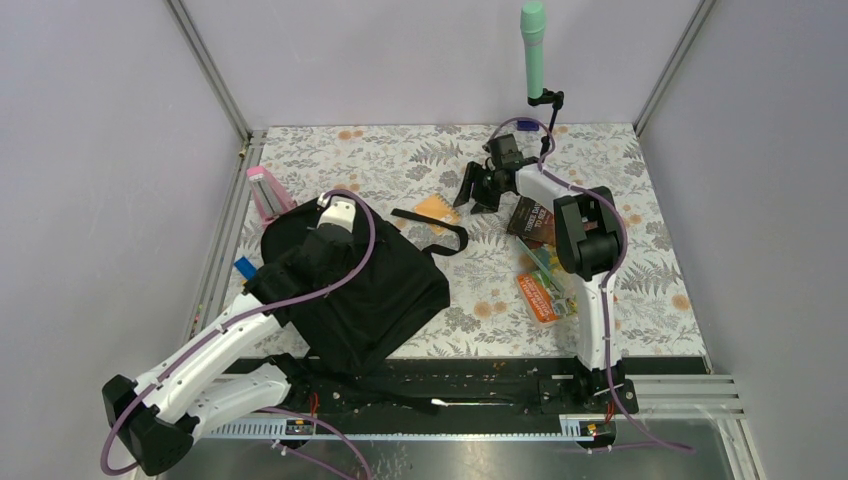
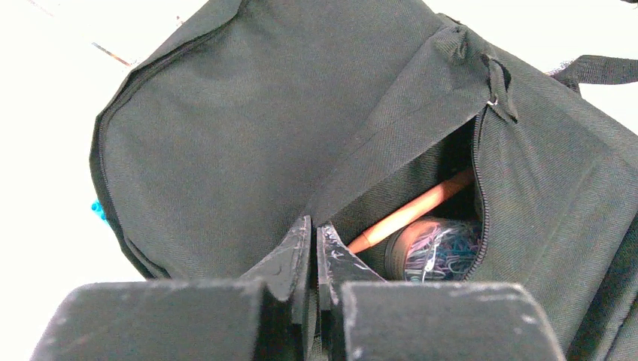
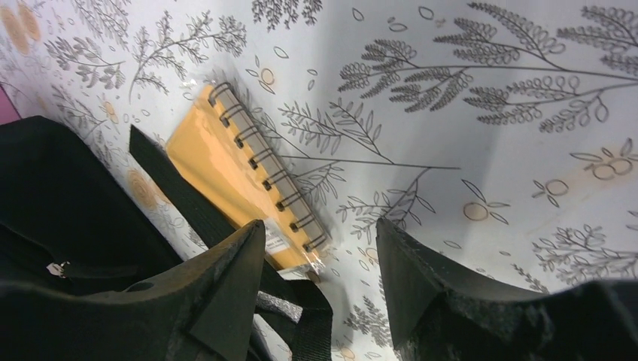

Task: Pack the student bag
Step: Move the stationery to the center of the board.

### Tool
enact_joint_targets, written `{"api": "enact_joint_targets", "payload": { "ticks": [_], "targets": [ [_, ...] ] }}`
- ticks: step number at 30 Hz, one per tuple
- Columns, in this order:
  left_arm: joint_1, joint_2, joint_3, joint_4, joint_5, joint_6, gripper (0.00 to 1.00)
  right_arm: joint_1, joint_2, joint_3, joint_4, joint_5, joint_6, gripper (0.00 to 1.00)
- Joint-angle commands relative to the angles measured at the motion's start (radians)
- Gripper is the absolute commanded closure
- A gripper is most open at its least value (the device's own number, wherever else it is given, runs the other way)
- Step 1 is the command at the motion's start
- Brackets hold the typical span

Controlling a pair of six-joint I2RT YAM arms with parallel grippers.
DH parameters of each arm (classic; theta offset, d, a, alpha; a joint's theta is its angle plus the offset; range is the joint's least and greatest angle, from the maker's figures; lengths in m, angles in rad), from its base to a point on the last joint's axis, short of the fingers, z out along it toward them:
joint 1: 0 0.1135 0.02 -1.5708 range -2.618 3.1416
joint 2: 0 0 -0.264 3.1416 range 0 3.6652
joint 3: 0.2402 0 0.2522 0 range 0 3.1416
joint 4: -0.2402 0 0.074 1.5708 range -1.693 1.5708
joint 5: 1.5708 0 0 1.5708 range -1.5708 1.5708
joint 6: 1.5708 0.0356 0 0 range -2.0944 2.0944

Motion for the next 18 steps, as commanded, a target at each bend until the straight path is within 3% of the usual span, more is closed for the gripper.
{"api": "enact_joint_targets", "payload": {
  "ticks": [1,18],
  "targets": [
    [0.007,-0.040,0.052,0.063,-0.010,0.001,1.00,0.006,0.040,0.048,0.009,-0.035,0.030,0.38],
    [0.007,-0.049,0.053,0.063,0.021,-0.003,1.00,0.038,0.046,0.060,-0.017,-0.073,0.015,0.45]
  ]
}}
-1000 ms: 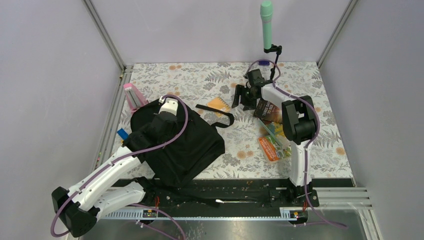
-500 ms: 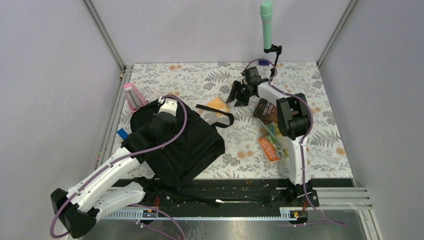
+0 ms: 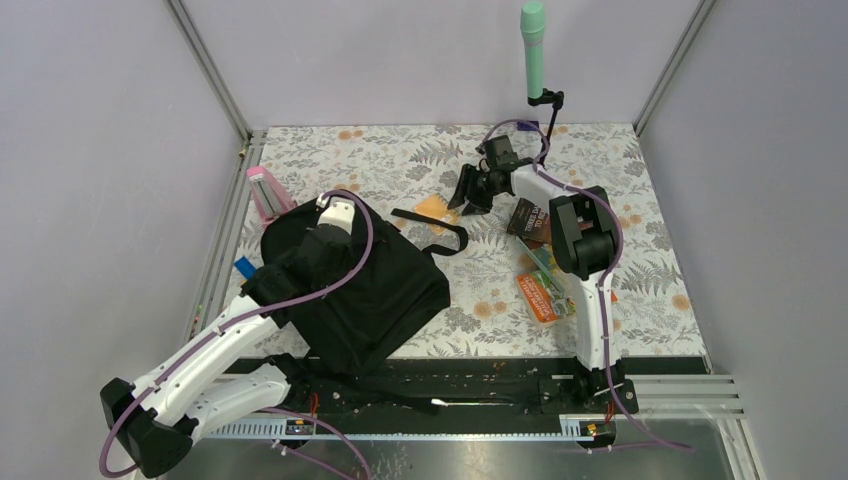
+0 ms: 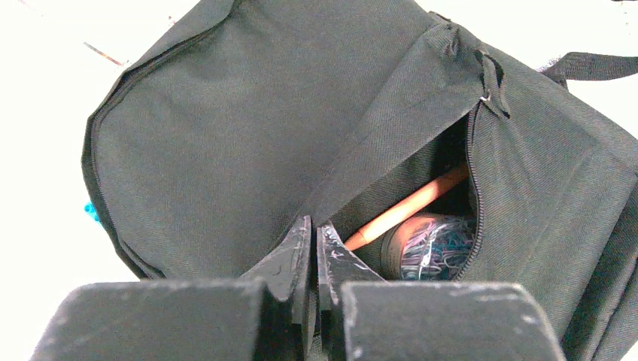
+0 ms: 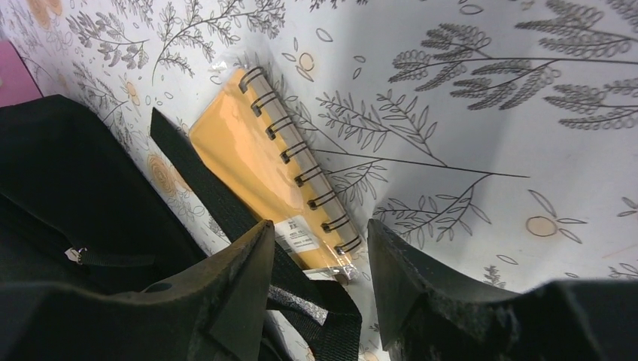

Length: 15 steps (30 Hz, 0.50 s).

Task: Pack the student bag
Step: Move the stationery to the center of the board.

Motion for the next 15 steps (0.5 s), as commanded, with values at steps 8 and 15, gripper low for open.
{"api": "enact_joint_targets", "payload": {
  "ticks": [8,15],
  "targets": [
    [0.006,-0.038,0.053,0.071,-0.005,-0.005,1.00,0.038,0.015,0.050,-0.063,0.069,-0.001,0.54],
    [0.008,-0.043,0.050,0.071,-0.008,-0.005,1.00,0.043,-0.012,0.016,-0.064,0.115,0.012,0.80]
  ]
}}
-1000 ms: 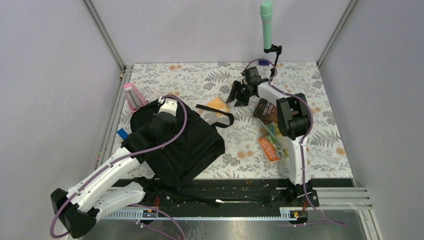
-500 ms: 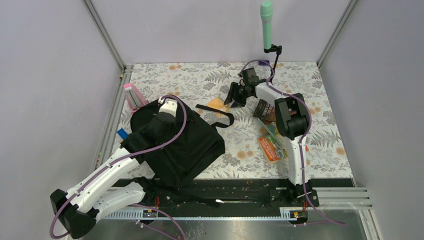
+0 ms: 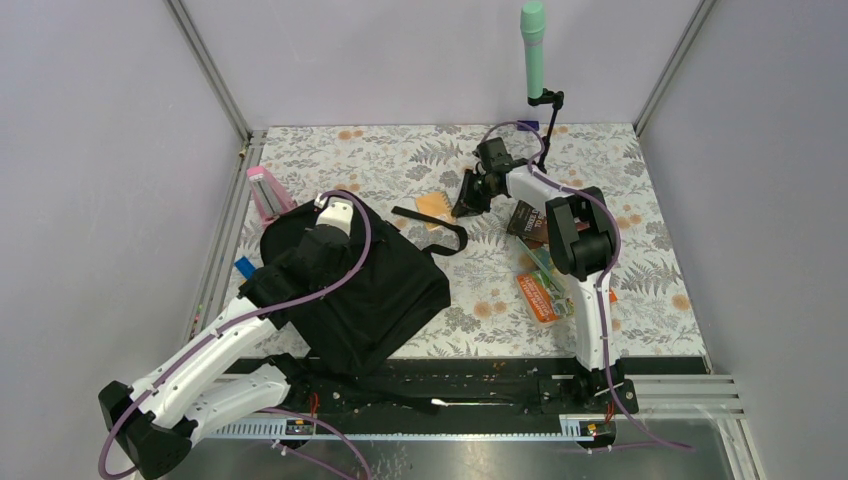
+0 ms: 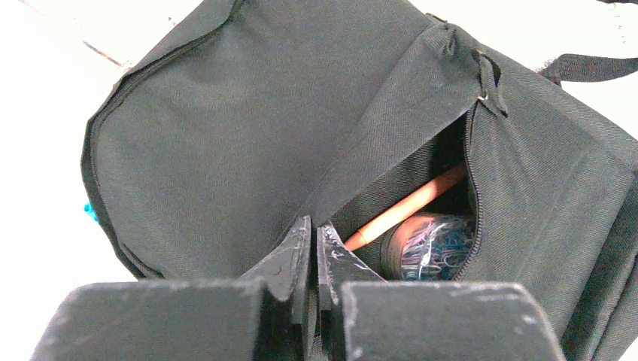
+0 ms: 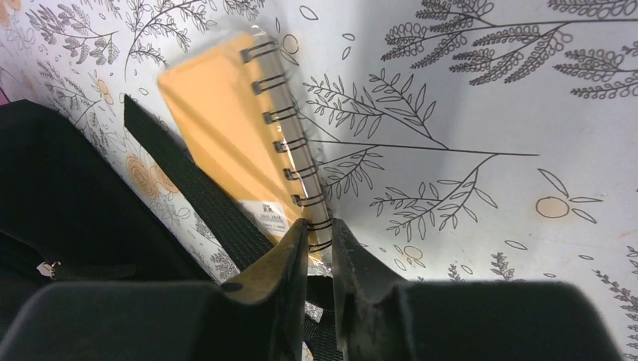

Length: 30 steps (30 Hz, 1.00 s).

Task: Pack the student bag
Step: Move the stationery to the center of the board.

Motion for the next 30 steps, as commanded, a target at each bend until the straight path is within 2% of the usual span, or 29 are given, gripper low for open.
{"api": "enact_joint_targets", "payload": {
  "ticks": [1,3,7,12,19,21,25,30],
  "targets": [
    [0.004,-0.030,0.050,0.073,-0.015,-0.004,1.00,0.012,-0.028,-0.006,-0.017,0.068,0.000,0.84],
    [0.006,-0.029,0.049,0.075,-0.014,-0.004,1.00,0.012,-0.064,-0.045,-0.013,0.096,-0.008,0.91],
    [0.005,-0.028,0.050,0.074,-0.016,-0.005,1.00,0.013,-0.185,-0.191,0.055,0.170,-0.008,0.95],
    [0.005,-0.028,0.050,0.074,-0.017,-0.006,1.00,0.012,-0.348,-0.416,0.131,0.250,-0.009,0.97],
    [0.006,-0.025,0.050,0.074,-0.016,-0.007,1.00,0.013,-0.532,-0.641,0.141,0.335,-0.011,0.97],
    [0.007,-0.024,0.050,0.074,-0.014,-0.007,1.00,0.012,-0.562,-0.683,0.143,0.345,0.000,0.92],
    [0.006,-0.021,0.053,0.074,-0.007,-0.009,1.00,0.012,-0.595,-0.721,0.158,0.350,0.022,0.73],
    [0.006,-0.030,0.053,0.074,-0.003,-0.015,1.00,0.013,-0.578,-0.713,0.172,0.329,0.042,0.62]
  ]
}}
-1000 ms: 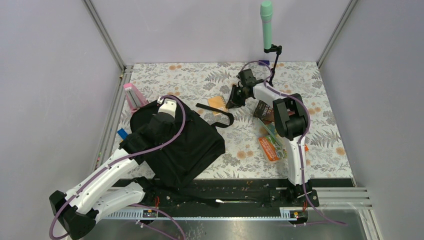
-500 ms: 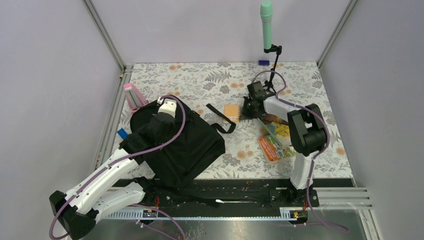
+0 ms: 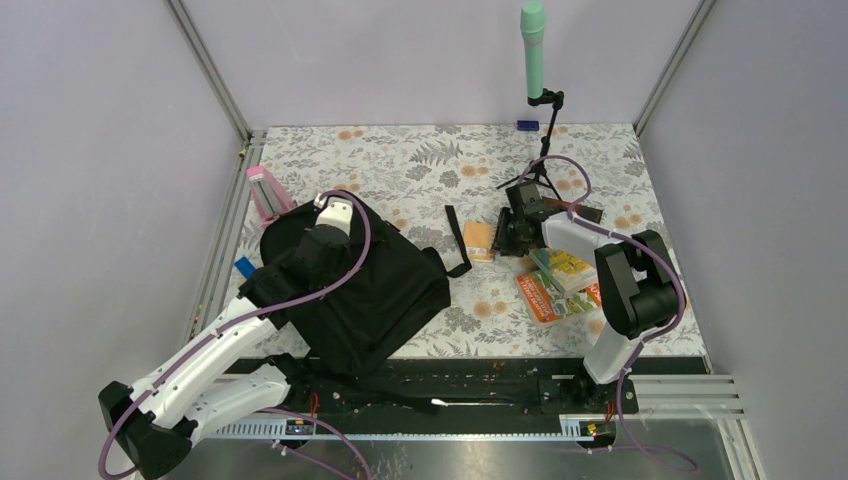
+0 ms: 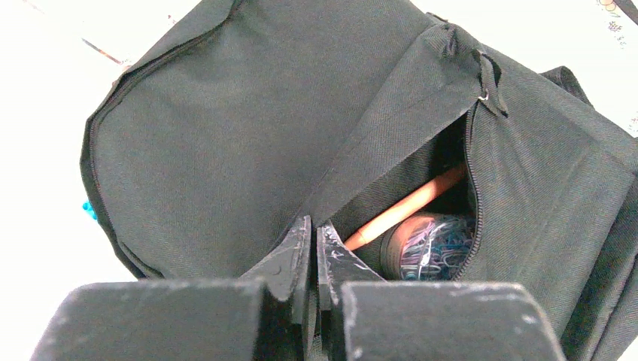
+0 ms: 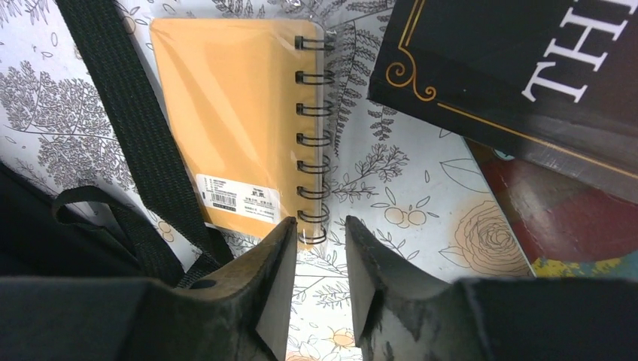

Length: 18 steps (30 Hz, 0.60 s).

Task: Pack the student bag
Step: Move the stationery to the center of the board.

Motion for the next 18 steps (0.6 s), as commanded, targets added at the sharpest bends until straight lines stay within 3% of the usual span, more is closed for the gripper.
{"api": "enact_joint_targets", "payload": {
  "ticks": [1,11,18],
  "targets": [
    [0.004,-0.033,0.053,0.077,-0.005,-0.010,1.00,0.007,-0.018,0.004,0.042,0.007,0.031,0.61],
    [0.005,-0.041,0.054,0.077,0.009,-0.017,1.00,0.033,0.013,-0.014,0.072,0.029,0.117,0.56],
    [0.004,-0.044,0.051,0.077,0.014,-0.020,1.00,0.037,0.021,-0.037,0.053,0.089,0.144,0.63]
  ]
}}
